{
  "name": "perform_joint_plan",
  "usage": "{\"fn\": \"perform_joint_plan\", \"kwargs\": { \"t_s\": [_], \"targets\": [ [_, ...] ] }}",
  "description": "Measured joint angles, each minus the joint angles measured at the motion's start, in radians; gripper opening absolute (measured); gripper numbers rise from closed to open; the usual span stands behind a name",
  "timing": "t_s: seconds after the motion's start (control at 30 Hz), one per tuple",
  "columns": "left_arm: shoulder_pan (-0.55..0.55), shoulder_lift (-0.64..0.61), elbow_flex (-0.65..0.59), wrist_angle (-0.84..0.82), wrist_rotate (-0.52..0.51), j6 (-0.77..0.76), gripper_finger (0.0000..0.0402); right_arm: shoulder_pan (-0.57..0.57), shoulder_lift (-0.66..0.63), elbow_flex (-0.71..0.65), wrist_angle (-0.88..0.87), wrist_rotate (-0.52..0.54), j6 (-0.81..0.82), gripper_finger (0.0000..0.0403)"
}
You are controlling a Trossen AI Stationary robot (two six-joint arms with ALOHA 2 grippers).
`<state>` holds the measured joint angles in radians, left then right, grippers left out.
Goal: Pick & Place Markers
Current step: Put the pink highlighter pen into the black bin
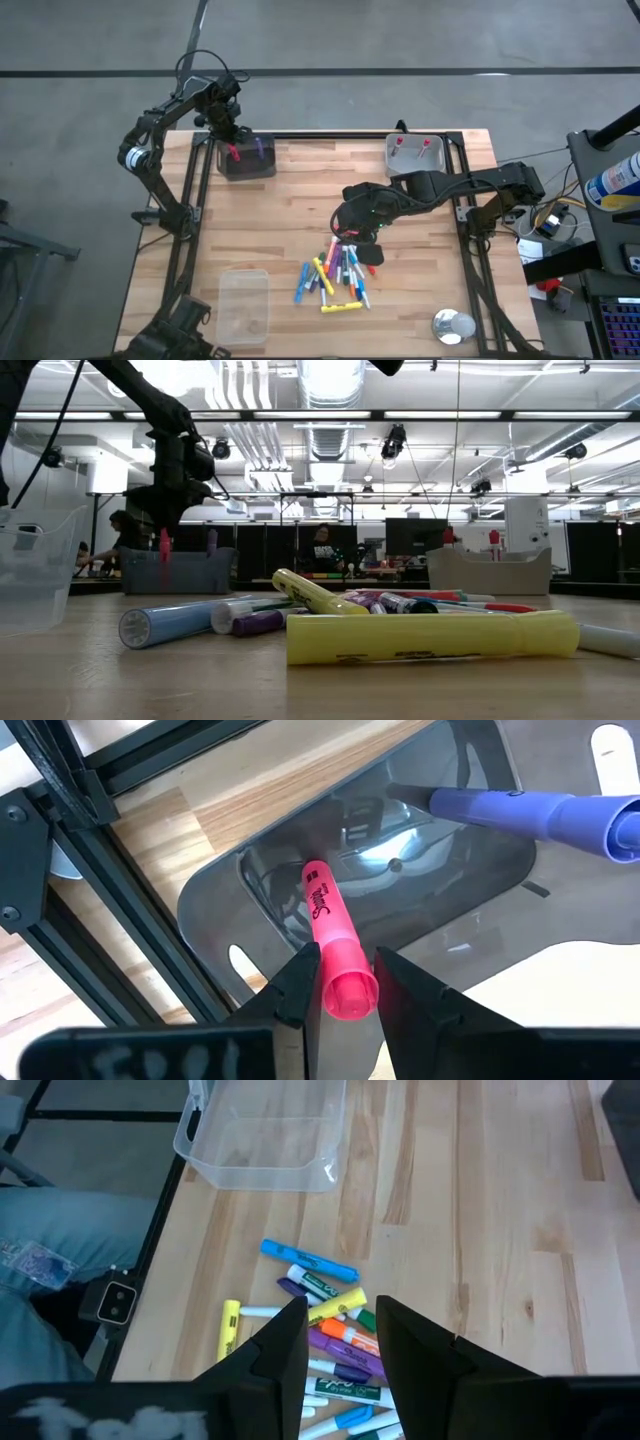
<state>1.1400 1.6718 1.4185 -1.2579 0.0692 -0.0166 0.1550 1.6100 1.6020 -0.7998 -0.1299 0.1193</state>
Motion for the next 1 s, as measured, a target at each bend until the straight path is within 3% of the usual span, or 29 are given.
{"fn": "perform_joint_plan", "kwargs": {
  "t_s": [0.67,1.0],
  "targets": [
    [0.000,-0.001,-0.023,0.003,0.000,0.014,0.0083,0.000,0.000,0.000,-0.004,0.000,0.000,0.0114],
    [0.000,0.000,-0.031,0.008,-0.003,0.014,0.0148,0.000,0.000,0.000,-0.004,0.000,0.000,0.0114]
  ]
}}
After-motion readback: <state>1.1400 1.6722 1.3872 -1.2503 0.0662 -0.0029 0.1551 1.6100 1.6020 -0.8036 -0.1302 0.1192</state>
